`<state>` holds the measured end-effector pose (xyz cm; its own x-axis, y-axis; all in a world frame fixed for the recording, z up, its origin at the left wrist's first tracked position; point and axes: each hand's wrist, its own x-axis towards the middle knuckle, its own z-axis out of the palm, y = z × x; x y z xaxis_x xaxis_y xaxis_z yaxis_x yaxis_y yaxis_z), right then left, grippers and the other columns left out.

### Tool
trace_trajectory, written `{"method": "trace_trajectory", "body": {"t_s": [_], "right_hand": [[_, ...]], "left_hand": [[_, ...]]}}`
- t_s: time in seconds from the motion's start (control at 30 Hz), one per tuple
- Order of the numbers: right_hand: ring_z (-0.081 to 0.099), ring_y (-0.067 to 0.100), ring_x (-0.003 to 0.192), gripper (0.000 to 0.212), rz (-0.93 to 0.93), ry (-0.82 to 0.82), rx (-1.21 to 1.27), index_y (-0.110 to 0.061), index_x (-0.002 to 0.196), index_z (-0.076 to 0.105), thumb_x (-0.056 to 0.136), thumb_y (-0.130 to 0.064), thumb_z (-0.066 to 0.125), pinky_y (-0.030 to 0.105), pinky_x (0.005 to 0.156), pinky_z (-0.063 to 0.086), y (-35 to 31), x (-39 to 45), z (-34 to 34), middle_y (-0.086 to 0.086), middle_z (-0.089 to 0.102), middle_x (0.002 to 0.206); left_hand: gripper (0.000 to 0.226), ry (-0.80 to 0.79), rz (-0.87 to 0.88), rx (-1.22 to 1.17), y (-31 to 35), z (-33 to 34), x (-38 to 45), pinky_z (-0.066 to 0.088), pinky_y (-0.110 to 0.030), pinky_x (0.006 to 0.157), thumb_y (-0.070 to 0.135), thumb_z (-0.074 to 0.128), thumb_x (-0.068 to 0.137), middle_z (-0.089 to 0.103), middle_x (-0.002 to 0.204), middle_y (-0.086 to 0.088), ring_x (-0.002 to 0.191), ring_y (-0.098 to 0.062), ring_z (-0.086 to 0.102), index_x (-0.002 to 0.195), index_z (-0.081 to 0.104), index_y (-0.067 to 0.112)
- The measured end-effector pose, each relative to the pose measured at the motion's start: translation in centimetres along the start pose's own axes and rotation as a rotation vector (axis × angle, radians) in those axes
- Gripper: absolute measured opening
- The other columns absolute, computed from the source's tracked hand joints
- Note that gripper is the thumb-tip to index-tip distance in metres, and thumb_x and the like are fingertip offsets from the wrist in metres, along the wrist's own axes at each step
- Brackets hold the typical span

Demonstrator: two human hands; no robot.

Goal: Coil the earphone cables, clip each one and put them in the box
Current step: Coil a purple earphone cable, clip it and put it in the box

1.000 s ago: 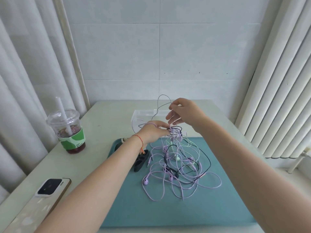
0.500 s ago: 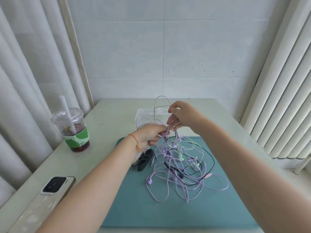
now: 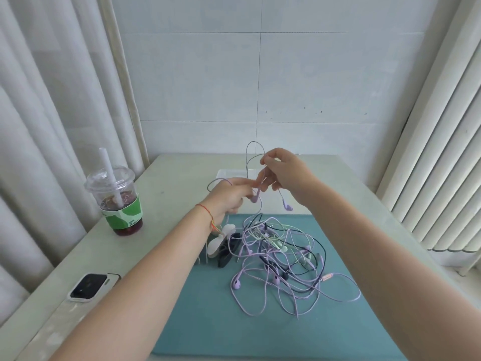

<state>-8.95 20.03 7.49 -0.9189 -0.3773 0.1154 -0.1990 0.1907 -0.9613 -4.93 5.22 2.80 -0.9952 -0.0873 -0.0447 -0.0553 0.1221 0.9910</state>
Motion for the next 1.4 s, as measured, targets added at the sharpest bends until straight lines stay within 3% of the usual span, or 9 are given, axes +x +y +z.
{"method": "trace_trajectory", "body": {"t_s": [0.27, 0.4, 0.5, 0.57, 0.73, 0.83, 0.97, 1.13, 1.4], "right_hand": [[0.039, 0.018, 0.037, 0.013, 0.042, 0.058, -0.118, -0.009, 0.090, 0.054, 0.094, -0.010, 0.041, 0.028, 0.044, 0.040, -1.1, 0.4, -0.8, 0.002, 0.044, 0.050], [0.045, 0.021, 0.044, 0.018, 0.294, -0.065, -0.829, -0.005, 0.089, 0.059, 0.089, -0.015, 0.044, 0.025, 0.048, 0.043, -0.1, -0.1, -3.4, 0.008, 0.047, 0.058], [0.060, 0.027, 0.086, 0.018, 0.352, -0.090, -1.301, -0.005, 0.091, 0.058, 0.089, -0.016, 0.044, 0.029, 0.074, 0.045, 1.3, -0.8, -5.0, 0.010, 0.063, 0.100], [0.057, 0.025, 0.074, 0.015, 0.402, -0.140, -1.352, -0.006, 0.075, 0.050, 0.088, -0.010, 0.044, 0.028, 0.069, 0.044, 1.3, -1.3, -5.3, 0.007, 0.060, 0.084], [0.058, 0.030, 0.103, 0.024, 0.134, -0.091, -1.311, 0.000, 0.105, 0.060, 0.091, -0.016, 0.048, 0.028, 0.079, 0.044, 1.3, -1.1, -3.6, 0.013, 0.063, 0.112], [0.057, 0.022, 0.110, 0.036, -0.139, -0.029, -0.837, -0.008, 0.120, 0.059, 0.086, -0.004, 0.049, 0.028, 0.093, 0.044, 0.5, -1.1, -1.6, 0.007, 0.063, 0.120], [0.059, 0.013, 0.081, 0.032, -0.125, -0.193, -0.238, -0.011, 0.111, 0.060, 0.085, 0.002, 0.047, 0.018, 0.071, 0.046, -1.5, -2.2, 1.2, 0.008, 0.069, 0.092], [0.044, 0.016, 0.057, 0.012, -0.036, -0.199, -0.413, -0.015, 0.092, 0.068, 0.089, -0.021, 0.059, 0.028, 0.059, 0.040, -0.7, -1.5, 1.3, 0.001, 0.056, 0.068], [0.040, 0.013, 0.050, 0.017, 0.001, 0.432, -0.404, -0.018, 0.085, 0.068, 0.091, -0.016, 0.052, 0.026, 0.050, 0.029, 2.3, 1.1, -2.0, -0.005, 0.052, 0.068]], "left_hand": [[0.021, -0.020, -0.079, 0.050, -0.2, 0.1, -0.1, 0.012, -0.017, 0.040, 0.019, 0.049, 0.092, 0.043, 0.059, 0.001, 0.035, -0.008, 0.018, 0.085, 0.069, 0.014], [0.054, -0.039, -0.281, 0.182, 0.3, -1.8, -0.5, 0.011, -0.018, 0.040, 0.055, 0.036, 0.093, 0.023, 0.044, 0.005, 0.036, -0.010, 0.015, 0.064, 0.053, 0.013], [0.059, 0.082, -0.304, 0.294, 0.5, -2.5, -0.6, 0.015, -0.020, 0.042, 0.063, 0.028, 0.090, 0.025, 0.047, 0.004, 0.038, -0.013, 0.018, 0.066, 0.048, 0.013], [0.053, 0.212, -0.237, 0.297, 0.6, -2.7, -0.4, 0.019, -0.022, 0.044, 0.053, 0.028, 0.093, 0.030, 0.047, 0.003, 0.039, -0.015, 0.022, 0.066, 0.047, 0.012], [0.033, 0.190, 0.024, 0.330, 1.2, -1.5, -0.8, 0.021, -0.023, 0.043, 0.025, 0.036, 0.092, 0.035, 0.045, 0.003, 0.043, -0.016, 0.027, 0.064, 0.048, 0.013], [0.029, 0.009, 0.118, 0.246, 2.1, -0.7, -1.8, 0.016, -0.022, 0.043, 0.018, 0.043, 0.093, 0.030, 0.050, 0.001, 0.045, -0.015, 0.021, 0.065, 0.051, 0.012], [0.039, -0.090, 0.156, 0.127, 2.5, -1.0, -2.4, 0.012, -0.022, 0.043, 0.026, 0.047, 0.099, 0.026, 0.048, 0.002, 0.044, -0.014, 0.017, 0.064, 0.056, 0.012], [0.040, -0.106, 0.093, 0.063, 1.4, -2.6, -2.3, 0.011, -0.020, 0.041, 0.034, 0.048, 0.100, 0.024, 0.048, 0.004, 0.041, -0.011, 0.016, 0.066, 0.053, 0.014], [0.029, -0.128, 0.001, -0.066, -1.3, -4.1, -1.6, 0.014, -0.026, 0.048, 0.026, 0.049, 0.099, 0.020, 0.051, 0.004, 0.040, -0.011, 0.017, 0.072, 0.052, 0.015]]}}
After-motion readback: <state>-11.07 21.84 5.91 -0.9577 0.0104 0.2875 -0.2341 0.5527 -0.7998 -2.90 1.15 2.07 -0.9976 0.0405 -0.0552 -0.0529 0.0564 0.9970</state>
